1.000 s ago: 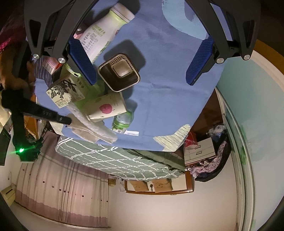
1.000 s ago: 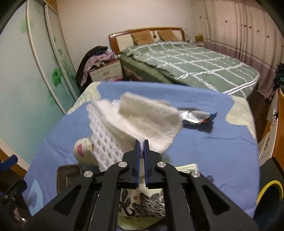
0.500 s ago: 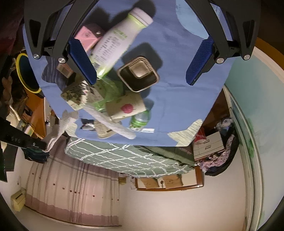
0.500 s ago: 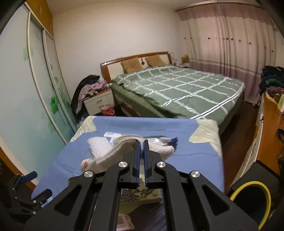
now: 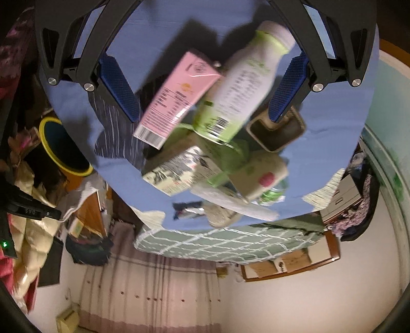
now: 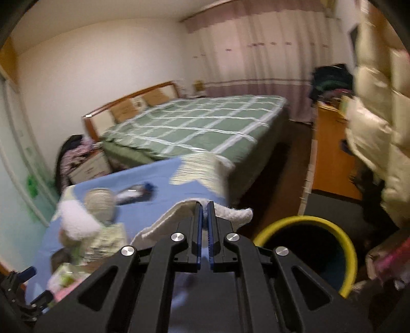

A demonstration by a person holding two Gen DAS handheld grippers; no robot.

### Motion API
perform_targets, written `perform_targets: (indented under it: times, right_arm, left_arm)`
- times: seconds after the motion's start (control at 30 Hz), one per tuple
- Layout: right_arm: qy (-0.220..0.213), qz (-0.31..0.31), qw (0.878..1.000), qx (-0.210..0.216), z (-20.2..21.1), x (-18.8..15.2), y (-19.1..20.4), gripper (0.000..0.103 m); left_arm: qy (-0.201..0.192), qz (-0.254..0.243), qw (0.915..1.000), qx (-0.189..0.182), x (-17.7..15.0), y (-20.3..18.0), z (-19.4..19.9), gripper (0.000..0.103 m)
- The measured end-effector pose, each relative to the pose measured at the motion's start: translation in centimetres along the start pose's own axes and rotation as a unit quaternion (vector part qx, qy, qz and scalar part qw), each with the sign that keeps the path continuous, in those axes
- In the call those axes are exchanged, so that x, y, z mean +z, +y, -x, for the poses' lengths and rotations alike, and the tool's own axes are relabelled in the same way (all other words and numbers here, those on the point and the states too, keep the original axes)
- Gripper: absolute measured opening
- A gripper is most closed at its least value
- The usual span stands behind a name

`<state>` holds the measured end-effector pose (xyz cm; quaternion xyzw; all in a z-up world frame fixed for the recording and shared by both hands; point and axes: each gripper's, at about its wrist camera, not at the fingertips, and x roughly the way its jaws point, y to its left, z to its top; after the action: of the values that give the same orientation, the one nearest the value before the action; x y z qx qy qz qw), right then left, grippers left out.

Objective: Collect trash
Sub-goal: 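Carry the towel with the right tool to the yellow bin while the left tool approaches the pink carton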

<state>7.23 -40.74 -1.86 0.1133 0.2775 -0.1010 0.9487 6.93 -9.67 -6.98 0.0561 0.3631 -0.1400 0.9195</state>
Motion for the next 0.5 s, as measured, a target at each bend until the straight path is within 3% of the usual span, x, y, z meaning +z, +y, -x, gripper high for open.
perform_targets:
  times: [0.13,0.37,0.5]
  right_arm:
    - [0.006,-0.022,0.998,-0.062,-0.7,-1.0,-4.3,0.004]
    - [0.039,-0.05,0.991,-0.118,-2.7,-2.5,-8.0,0.006]
    - [0.037,-0.058,0.988,-0.139,-3.2,-3.0,-7.9,0.034]
  left_arm:
    - [0.016,-0.016,0.9997,-0.003,-0.4,-0.9,-1.0,0.099]
    - [0.038,-0.043,0.9984,-0.007,-1.1,-2.0,-3.0,0.099]
    - [0.037,-0.057,0.9976,-0.007,-1.1,-2.5,-3.4,0.099]
